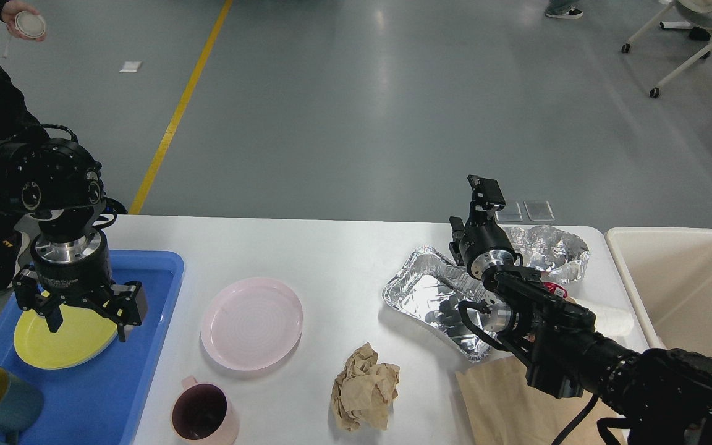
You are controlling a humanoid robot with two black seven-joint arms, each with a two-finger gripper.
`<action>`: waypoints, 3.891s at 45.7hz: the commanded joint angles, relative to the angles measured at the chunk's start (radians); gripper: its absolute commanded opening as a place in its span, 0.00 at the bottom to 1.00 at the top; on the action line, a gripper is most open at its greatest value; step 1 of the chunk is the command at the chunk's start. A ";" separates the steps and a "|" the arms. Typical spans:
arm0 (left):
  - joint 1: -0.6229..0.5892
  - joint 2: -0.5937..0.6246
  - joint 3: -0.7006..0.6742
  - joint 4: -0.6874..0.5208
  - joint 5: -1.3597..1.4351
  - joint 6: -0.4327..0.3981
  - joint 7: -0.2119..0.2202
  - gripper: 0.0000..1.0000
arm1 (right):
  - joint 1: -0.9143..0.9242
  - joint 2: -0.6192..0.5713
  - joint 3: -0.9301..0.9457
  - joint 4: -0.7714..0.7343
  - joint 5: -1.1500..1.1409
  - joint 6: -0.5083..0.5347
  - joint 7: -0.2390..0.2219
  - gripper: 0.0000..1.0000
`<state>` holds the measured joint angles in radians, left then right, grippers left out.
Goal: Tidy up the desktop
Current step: 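Move the left gripper to the cup with dark liquid, then grasp the cup with the left gripper and place it in the blue tray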
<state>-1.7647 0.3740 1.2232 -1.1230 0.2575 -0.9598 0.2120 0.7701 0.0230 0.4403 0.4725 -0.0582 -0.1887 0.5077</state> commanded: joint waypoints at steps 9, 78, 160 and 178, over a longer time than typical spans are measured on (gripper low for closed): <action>0.008 -0.032 -0.034 -0.061 -0.003 0.000 -0.005 0.96 | 0.000 0.000 0.000 0.000 0.000 0.000 0.000 1.00; 0.307 -0.210 -0.172 0.134 -0.017 0.000 0.000 0.00 | 0.000 0.000 0.000 0.000 0.000 0.000 0.000 1.00; 0.329 0.235 -0.074 0.235 -0.058 0.000 -0.017 0.02 | 0.000 0.000 0.000 0.000 0.000 0.000 0.000 1.00; 0.338 0.195 -0.080 0.236 -0.050 0.000 -0.017 0.29 | 0.000 0.000 0.000 0.000 0.000 0.000 0.000 1.00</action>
<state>-1.4265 0.5715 1.1429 -0.8869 0.2031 -0.9600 0.1949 0.7701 0.0230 0.4402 0.4725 -0.0583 -0.1887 0.5077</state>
